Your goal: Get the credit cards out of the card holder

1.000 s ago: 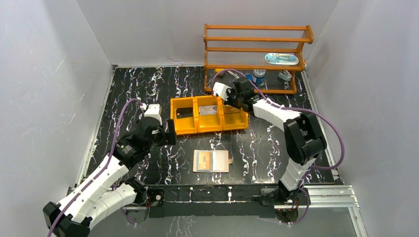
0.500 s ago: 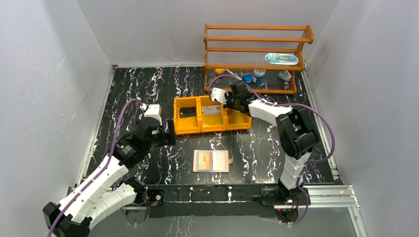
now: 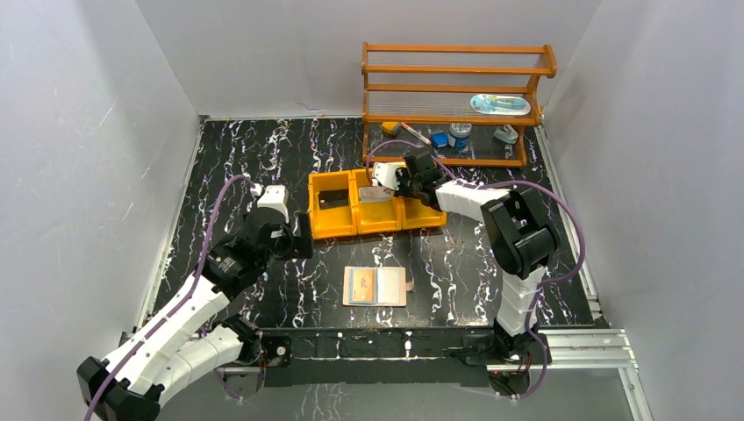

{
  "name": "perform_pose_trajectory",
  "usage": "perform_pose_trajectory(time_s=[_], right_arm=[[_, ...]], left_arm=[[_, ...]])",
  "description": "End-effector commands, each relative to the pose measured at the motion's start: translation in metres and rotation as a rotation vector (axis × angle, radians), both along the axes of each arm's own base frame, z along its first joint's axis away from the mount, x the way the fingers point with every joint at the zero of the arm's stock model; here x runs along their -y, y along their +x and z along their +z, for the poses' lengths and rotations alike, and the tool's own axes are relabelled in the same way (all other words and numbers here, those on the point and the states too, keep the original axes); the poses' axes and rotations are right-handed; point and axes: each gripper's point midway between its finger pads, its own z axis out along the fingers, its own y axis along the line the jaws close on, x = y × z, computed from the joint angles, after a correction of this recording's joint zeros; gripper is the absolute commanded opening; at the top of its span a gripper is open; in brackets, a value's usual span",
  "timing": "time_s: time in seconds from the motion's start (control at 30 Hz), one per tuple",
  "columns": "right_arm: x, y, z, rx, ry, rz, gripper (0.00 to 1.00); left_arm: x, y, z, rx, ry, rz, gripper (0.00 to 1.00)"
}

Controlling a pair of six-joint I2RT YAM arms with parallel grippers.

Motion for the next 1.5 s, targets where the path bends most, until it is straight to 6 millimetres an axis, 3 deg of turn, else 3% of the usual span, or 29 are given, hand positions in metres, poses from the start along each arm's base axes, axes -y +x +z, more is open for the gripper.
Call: perform_pose_trajectory(time_s=[0.0, 0.27, 0.7, 0.9, 0.97, 1.07, 1.2, 1.37, 1.47], right_arm=[[-0.001, 0.003, 0.019, 0.059, 0.029, -0.001, 0.25], [-0.003, -0.007, 0.022, 0.026, 0.070, 0.000, 0.48], [-0.008, -0.013, 0.037, 0.007, 0.151, -0.026, 0.54], [-0.014, -0.009, 0.062, 0.038, 0.256, -0.074, 0.55], [-0.018, -0.013, 0.090, 0.049, 0.357, -0.105, 0.55], [-0.023, -0.024, 0.120, 0.031, 0.521, -0.168, 0.56], [-0.023, -0.046, 0.143, -0.063, 0.761, -0.334, 0.63], [-0.031, -0.088, 0.135, -0.379, 0.973, -0.582, 0.63], [-0.046, -0.122, 0.119, -0.636, 1.034, -0.674, 0.61]], left_arm=[[0.001, 0.002, 0.004, 0.007, 0.004, -0.012, 0.98], [0.004, 0.002, 0.002, -0.005, 0.004, -0.025, 0.98], [0.008, 0.001, -0.001, -0.018, 0.000, -0.044, 0.99], [0.008, 0.001, -0.001, -0.019, 0.000, -0.046, 0.98], [0.009, 0.001, -0.001, -0.021, -0.002, -0.050, 0.98], [0.010, 0.001, -0.002, -0.023, -0.005, -0.055, 0.98], [0.013, 0.001, -0.002, -0.027, -0.011, -0.067, 0.98], [0.015, 0.000, -0.003, -0.031, -0.016, -0.078, 0.98], [0.016, 0.000, -0.004, -0.035, -0.018, -0.084, 0.98]])
